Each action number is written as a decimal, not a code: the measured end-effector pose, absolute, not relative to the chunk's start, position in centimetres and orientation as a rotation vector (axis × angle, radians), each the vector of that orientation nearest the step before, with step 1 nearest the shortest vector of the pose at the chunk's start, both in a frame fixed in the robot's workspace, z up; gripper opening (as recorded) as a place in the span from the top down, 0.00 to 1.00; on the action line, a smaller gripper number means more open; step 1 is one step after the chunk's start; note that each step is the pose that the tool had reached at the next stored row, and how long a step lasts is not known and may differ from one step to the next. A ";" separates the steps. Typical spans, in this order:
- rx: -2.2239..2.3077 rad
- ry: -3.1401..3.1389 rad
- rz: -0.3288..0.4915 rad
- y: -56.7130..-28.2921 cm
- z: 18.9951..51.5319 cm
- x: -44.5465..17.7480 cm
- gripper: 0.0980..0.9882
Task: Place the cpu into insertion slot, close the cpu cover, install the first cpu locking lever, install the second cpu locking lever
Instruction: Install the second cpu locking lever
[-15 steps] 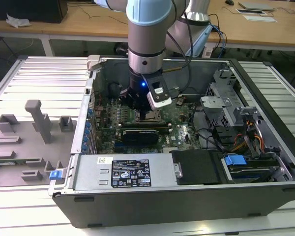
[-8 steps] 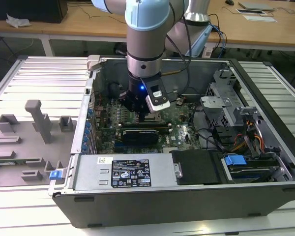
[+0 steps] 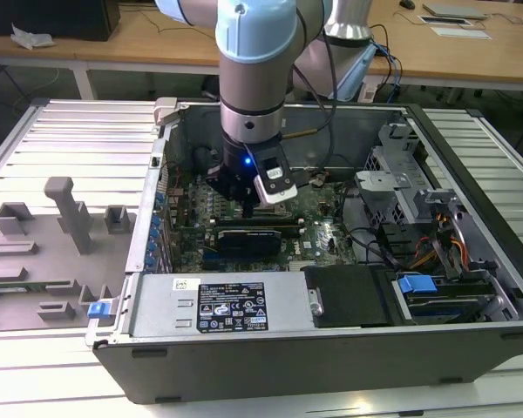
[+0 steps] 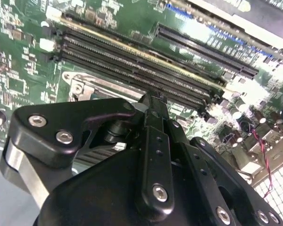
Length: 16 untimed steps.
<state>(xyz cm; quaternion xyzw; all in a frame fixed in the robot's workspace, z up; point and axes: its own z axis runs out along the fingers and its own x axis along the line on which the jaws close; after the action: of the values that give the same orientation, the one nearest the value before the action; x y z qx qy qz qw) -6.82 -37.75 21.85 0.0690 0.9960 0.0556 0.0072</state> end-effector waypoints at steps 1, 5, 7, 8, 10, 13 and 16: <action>0.213 3.115 0.193 -37.8 21.8 -6.9 0.99; 0.197 3.115 0.244 -38.3 21.6 -7.1 0.99; 0.188 3.116 0.256 -38.6 21.5 -7.2 0.99; 0.174 3.117 0.263 -38.8 21.4 -7.2 0.99; 0.154 3.118 0.287 -39.0 21.3 -7.3 0.99; 0.129 3.118 0.326 -39.2 21.0 -7.5 0.99; 0.102 3.118 0.352 -39.2 20.6 -7.6 0.99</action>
<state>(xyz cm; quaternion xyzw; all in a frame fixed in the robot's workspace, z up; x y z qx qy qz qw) -7.55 -39.20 20.61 0.0325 0.9932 0.1121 0.0008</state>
